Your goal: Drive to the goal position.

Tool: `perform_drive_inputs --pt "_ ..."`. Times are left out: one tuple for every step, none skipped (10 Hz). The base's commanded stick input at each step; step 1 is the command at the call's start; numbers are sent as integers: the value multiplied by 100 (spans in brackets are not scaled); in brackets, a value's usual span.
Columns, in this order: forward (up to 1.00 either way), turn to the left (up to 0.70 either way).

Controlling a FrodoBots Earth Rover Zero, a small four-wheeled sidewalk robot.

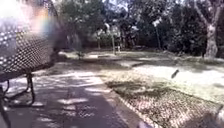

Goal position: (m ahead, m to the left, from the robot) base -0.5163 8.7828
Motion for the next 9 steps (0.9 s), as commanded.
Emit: perform_drive_inputs --pt "50 0" --pt "50 0" --pt "50 0" --pt "50 8" --pt "50 27" --pt "50 37" --pt "50 44" --pt "50 50" --pt "50 50"
